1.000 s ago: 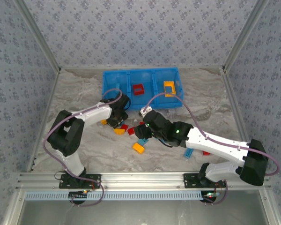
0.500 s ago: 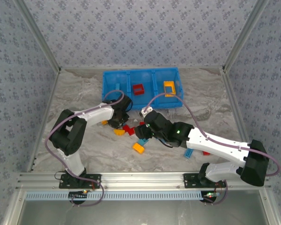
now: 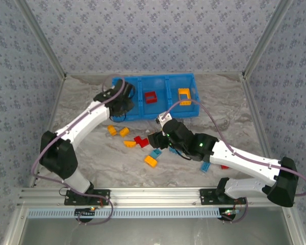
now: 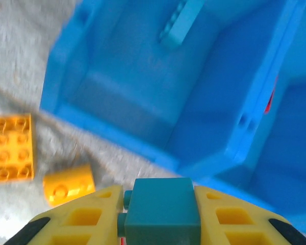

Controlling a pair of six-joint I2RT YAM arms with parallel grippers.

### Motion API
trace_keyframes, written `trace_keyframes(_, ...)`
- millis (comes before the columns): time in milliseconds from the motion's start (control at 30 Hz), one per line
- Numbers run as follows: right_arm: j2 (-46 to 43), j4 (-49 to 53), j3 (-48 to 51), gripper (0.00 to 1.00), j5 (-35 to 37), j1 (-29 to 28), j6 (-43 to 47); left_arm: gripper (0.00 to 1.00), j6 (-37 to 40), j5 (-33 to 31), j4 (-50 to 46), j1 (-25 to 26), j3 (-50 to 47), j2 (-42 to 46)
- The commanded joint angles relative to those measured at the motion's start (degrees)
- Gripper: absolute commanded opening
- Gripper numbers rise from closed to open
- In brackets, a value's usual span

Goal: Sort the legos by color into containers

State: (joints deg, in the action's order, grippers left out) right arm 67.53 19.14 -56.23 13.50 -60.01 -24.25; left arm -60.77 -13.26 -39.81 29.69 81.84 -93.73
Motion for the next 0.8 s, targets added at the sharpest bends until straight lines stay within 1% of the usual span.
trace_keyframes(0, 0.70, -2.78, -0.64, 0.63, 1.99, 0.21, 1.09, 0.29, 7.80, 1.69, 0.61, -1.98, 5.62, -6.47)
trace_keyframes(167, 2.17, -2.90, -1.57, 0.62, 2.48, 0.31, 0.56, 0.29, 10.85, 2.39, -0.18, -4.15, 12.54, -16.27)
trace_keyframes(233, 2.17, -2.76, -1.43, 0.63, 3.04, 0.30, 0.10, 0.30, 11.28, 3.54, 0.01, -4.87, 13.47, -19.19)
trace_keyframes(333, 2.35, -1.40, -1.20, 0.63, 4.54, 0.41, -0.95, 0.34, 11.29, 5.77, 0.61, -5.52, 13.16, -21.65)
trace_keyframes(400, 2.26, -0.62, -0.60, 0.63, 5.47, 0.41, -1.86, 0.40, 11.19, 6.76, 0.61, -5.44, 12.30, -21.69)
trace_keyframes(467, 2.11, 0.26, 0.04, 0.63, 5.99, 0.58, -2.63, 0.50, 11.20, 7.04, 0.62, -5.43, 11.83, -21.03)
trace_keyframes(533, 1.70, 1.51, 0.71, 0.63, 6.61, 0.64, -3.41, 0.57, 11.18, 6.95, 0.45, -5.47, 11.46, -19.78)
trace_keyframes(667, 0.06, 4.97, 1.60, 0.63, 8.62, 1.18, -4.80, 0.65, 11.29, 6.66, -0.54, -5.46, 10.70, -15.89)
trace_keyframes(767, -1.83, 9.89, 2.09, 0.63, 10.59, 1.97, -7.08, 0.66, 11.33, 6.43, -1.93, -5.24, 10.57, -12.21)
